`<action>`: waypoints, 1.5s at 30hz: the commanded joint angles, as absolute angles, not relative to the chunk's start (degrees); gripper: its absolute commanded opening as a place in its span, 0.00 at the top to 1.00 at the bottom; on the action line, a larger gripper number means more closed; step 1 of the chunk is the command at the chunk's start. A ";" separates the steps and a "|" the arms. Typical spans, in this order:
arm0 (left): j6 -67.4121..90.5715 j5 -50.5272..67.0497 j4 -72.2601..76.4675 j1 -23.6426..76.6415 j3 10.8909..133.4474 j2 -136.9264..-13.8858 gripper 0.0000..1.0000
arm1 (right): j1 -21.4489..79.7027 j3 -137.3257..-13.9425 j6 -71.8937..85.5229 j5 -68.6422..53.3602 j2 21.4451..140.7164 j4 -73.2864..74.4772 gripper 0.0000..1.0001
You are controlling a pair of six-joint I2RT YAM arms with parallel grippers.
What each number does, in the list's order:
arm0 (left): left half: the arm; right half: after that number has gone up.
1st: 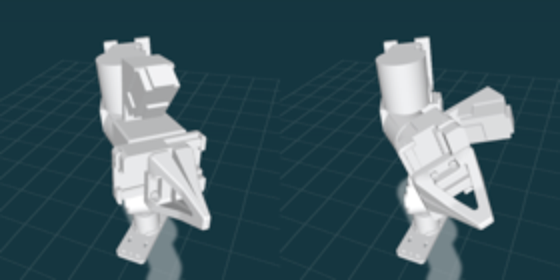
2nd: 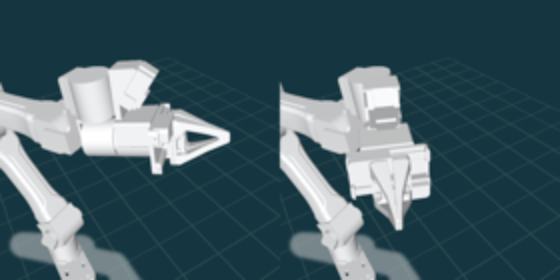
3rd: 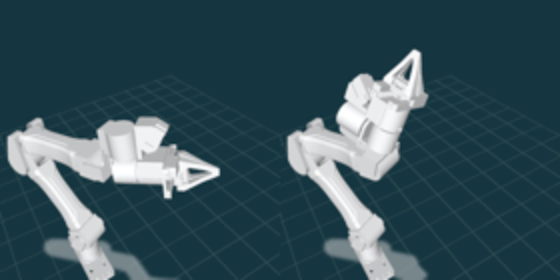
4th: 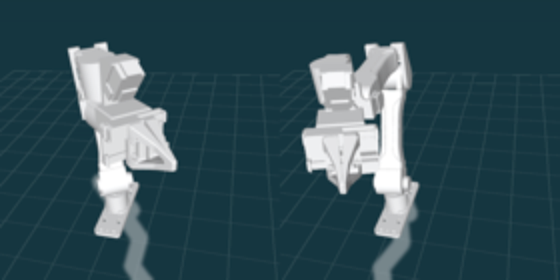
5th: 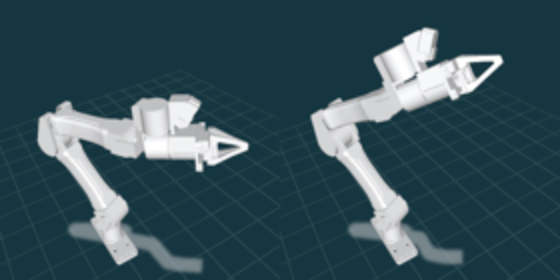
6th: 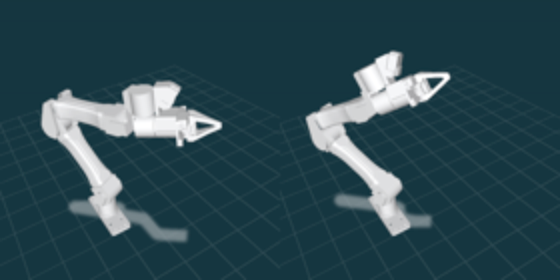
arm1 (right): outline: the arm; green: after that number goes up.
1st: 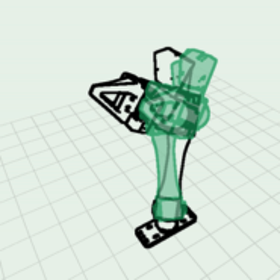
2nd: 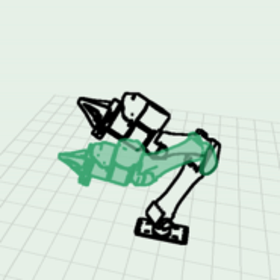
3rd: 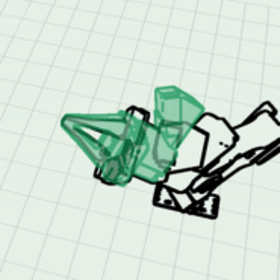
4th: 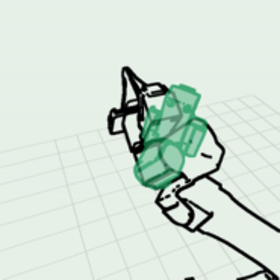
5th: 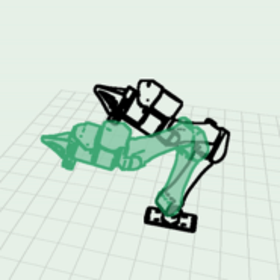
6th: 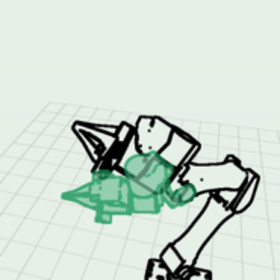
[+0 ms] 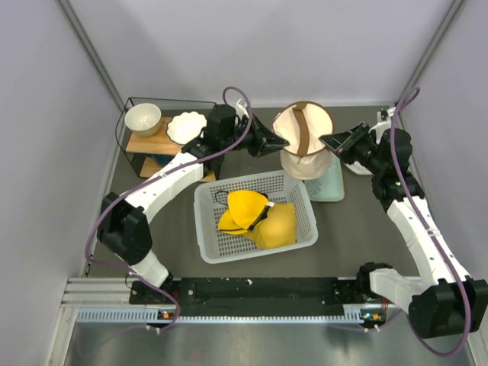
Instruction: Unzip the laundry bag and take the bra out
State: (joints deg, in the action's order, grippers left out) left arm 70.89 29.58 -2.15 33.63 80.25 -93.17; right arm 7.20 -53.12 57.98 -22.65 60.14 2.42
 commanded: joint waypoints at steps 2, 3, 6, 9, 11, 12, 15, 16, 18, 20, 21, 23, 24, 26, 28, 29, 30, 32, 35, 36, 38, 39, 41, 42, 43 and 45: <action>70.66 29.80 1.58 33.49 82.71 -92.47 1.00 | 7.65 -56.34 47.04 -24.70 54.24 9.04 0.64; 70.58 29.62 1.06 33.49 82.62 -92.37 1.00 | 7.56 -56.16 45.89 -24.87 53.27 9.92 0.63; 70.57 28.92 0.26 33.49 82.62 -91.93 1.00 | 8.87 -54.76 41.94 -24.18 48.88 12.65 0.60; 70.75 27.87 -2.11 33.49 82.62 -91.32 1.00 | 13.78 -54.75 37.54 -19.63 45.53 16.60 0.61; 70.66 27.16 -2.63 33.49 82.53 -90.79 1.00 | 18.08 -55.11 35.69 -16.54 45.26 18.97 0.61; 70.84 26.38 -2.81 33.49 82.53 -90.53 1.00 | 22.89 -55.72 35.07 -12.26 45.44 19.85 0.62; 70.84 25.75 -3.43 33.49 82.53 -89.83 1.00 | 31.17 -56.34 33.66 -4.14 47.36 21.80 0.63; 70.84 25.32 -3.43 33.49 82.44 -89.48 1.00 | 32.16 -56.16 33.75 -3.43 48.16 21.80 0.63; 70.75 25.31 -3.78 33.57 82.44 -89.21 1.00 | 33.31 -55.90 33.84 -1.24 49.21 21.71 0.63; 70.75 25.40 -3.96 33.49 82.44 -88.68 1.00 | 33.84 -55.90 33.58 1.21 50.53 21.71 0.63; 70.66 25.31 -4.13 33.57 82.35 -88.42 1.00 | 33.84 -56.33 33.14 2.10 51.06 21.80 0.63; 70.66 25.31 -4.13 33.57 82.18 -87.89 1.00 | 33.75 -57.21 31.38 3.16 52.82 21.71 0.63; 70.66 25.23 -4.13 33.57 82.09 -87.80 1.00 | 33.75 -58.09 30.94 3.16 53.34 21.80 0.64; 70.58 25.22 -3.96 33.57 81.91 -87.36 1.00 | 33.84 -58.80 30.15 3.25 55.01 21.71 0.64; 70.58 25.22 -3.96 33.57 81.74 -87.19 1.00 | 33.84 -59.50 30.06 3.16 55.81 21.27 0.64; 70.58 25.31 -3.87 33.57 81.56 -87.10 1.00 | 33.84 -59.68 30.41 2.82 56.33 21.27 0.64; 70.58 25.31 -3.87 33.57 81.56 -87.01 1.00 | 33.84 -59.85 30.41 2.12 56.60 20.83 0.65; 70.49 25.40 -3.87 33.57 81.48 -86.92 1.00 | 33.84 -59.68 31.29 0.71 56.51 19.34 0.65; 70.49 25.58 -3.95 33.49 81.47 -86.92 1.00 | 33.84 -59.50 32.08 0.26 56.43 18.11 0.65; 70.49 25.75 -3.96 33.49 81.39 -86.92 1.00 | 33.84 -59.68 32.25 0.26 56.51 17.76 0.66; 70.40 25.75 -3.96 33.57 81.39 -86.92 1.00 | 33.84 -59.94 32.78 -1.22 56.60 17.32 0.66; 70.31 25.66 -3.96 33.57 81.39 -87.01 1.00 | 33.92 -60.12 32.87 -1.23 56.69 17.14 0.66; 70.40 25.75 -3.96 33.57 81.39 -86.92 1.00 | 33.93 -60.29 33.05 -1.32 56.95 16.88 0.66; 70.40 25.66 -3.87 33.57 81.47 -87.01 1.00 | 33.93 -60.64 33.13 -1.32 57.13 16.79 0.66; 70.40 25.93 -3.78 33.57 81.47 -87.01 1.00 | 33.93 -60.91 33.13 -1.41 57.48 16.70 0.66; 70.49 26.10 -3.60 33.57 81.47 -87.10 1.00 | 33.84 -60.91 33.31 -1.67 57.83 15.91 0.66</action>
State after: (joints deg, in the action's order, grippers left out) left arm 70.78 25.61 -7.84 33.58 80.25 -90.13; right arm 33.23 -57.74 32.67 -0.67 57.19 19.68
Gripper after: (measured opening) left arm 0.123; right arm 0.338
